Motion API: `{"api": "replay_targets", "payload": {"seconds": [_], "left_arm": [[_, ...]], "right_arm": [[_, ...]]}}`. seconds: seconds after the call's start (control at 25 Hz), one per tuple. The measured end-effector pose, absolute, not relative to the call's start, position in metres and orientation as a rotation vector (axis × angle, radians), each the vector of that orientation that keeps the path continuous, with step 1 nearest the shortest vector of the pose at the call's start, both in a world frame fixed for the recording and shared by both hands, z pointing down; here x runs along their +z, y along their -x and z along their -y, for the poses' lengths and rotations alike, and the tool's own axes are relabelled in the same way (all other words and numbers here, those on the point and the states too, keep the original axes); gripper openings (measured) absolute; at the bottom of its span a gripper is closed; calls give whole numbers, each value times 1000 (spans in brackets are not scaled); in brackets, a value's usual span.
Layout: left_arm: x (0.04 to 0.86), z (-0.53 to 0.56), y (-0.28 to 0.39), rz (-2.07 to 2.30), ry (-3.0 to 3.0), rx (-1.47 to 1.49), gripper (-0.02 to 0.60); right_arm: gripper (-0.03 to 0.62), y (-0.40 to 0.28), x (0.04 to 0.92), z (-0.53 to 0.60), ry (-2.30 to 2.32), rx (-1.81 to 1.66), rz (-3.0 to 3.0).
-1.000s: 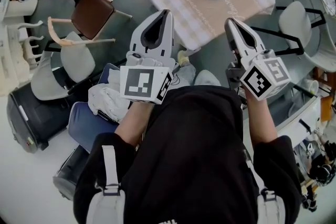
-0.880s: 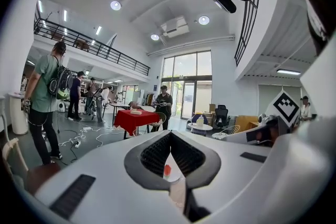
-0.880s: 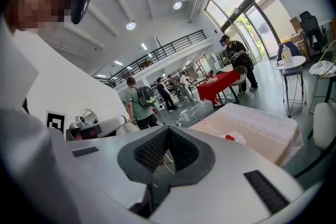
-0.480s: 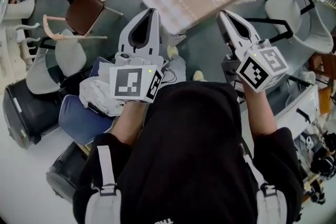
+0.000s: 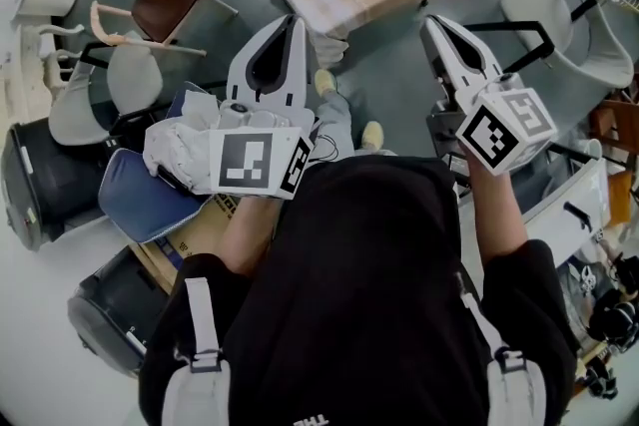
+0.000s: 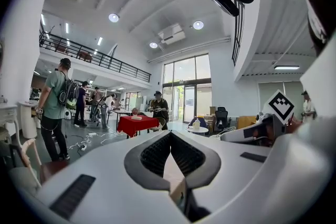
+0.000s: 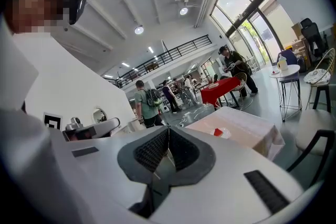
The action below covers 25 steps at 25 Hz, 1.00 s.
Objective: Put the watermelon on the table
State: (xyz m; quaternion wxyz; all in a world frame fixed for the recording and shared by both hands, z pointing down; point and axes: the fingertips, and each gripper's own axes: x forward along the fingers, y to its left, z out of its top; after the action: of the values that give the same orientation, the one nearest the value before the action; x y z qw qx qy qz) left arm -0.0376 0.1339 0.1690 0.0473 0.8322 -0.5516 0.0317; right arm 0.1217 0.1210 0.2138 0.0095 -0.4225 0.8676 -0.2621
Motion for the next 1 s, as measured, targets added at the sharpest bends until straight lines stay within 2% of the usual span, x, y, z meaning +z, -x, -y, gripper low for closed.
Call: {"api": "replay_targets", "payload": {"seconds": [0.44, 1.0], "left_arm": [[162, -186, 32, 1738, -2520, 104, 11], [164, -189, 22, 1691, -2549, 94, 11]], "right_arm": [[17, -125, 212, -165, 1279, -824, -2754], [15, -131, 213, -169, 1329, -807, -2763]]}}
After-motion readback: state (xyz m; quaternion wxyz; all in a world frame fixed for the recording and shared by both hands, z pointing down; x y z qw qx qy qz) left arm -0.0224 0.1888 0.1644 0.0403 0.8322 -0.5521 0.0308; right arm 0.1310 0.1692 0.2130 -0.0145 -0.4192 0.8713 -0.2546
